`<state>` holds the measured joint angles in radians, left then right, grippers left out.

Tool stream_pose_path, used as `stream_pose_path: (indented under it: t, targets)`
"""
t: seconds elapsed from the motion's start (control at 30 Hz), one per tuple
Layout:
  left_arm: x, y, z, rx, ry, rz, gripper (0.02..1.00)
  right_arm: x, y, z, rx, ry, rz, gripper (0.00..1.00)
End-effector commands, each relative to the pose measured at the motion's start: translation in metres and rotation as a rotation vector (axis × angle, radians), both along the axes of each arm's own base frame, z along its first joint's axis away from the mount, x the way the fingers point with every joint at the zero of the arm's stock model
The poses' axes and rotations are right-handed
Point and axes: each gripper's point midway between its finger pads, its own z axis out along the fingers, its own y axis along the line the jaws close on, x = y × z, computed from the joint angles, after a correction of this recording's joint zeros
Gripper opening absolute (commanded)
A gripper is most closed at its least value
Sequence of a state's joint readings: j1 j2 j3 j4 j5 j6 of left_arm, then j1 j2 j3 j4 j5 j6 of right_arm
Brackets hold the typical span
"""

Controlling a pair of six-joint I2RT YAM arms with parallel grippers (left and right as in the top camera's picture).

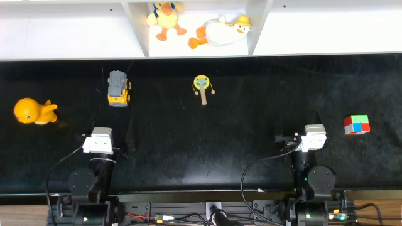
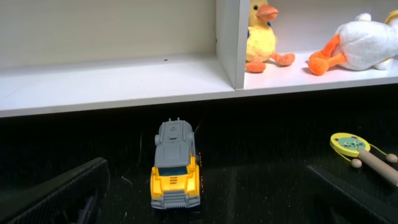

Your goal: Store Toys

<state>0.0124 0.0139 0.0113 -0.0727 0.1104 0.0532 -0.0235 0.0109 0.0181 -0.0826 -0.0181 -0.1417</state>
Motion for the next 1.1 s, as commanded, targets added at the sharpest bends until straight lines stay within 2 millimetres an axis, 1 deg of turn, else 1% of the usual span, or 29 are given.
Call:
stream_pose_path:
  t: [0.03, 0.9, 1.0, 1.03, 1.1]
  targets:
    - [-0.0004, 0.0, -0.0001, -0.016, -0.002, 0.005, 0.998, 0.0004, -0.0005, -0.004, 0.008, 0.002, -0.005, 0.996]
    - [-0.0003, 0.0001, -0.0001, -0.016, -0.002, 0.005, 0.998, 0.0004, -0.0005, -0.004, 0.008, 0.002, -0.005, 0.996]
    - [-0.0001, 0.0024, -0.0002, -0.014, -0.002, 0.019, 0.998, 0.0004, -0.0005, -0.004, 0.008, 0.002, -0.005, 0.996]
    - [0.0001, 0.0064, -0.0003, -0.004, -0.003, 0.041, 0.998, 0.0004, -0.0005, -0.004, 0.008, 0.002, -0.005, 0.996]
    - [-0.0003, 0.0053, 0.0006, -0.007, -0.001, 0.035, 0.998, 0.0004, -0.0005, -0.004, 0.008, 0.002, -0.005, 0.993]
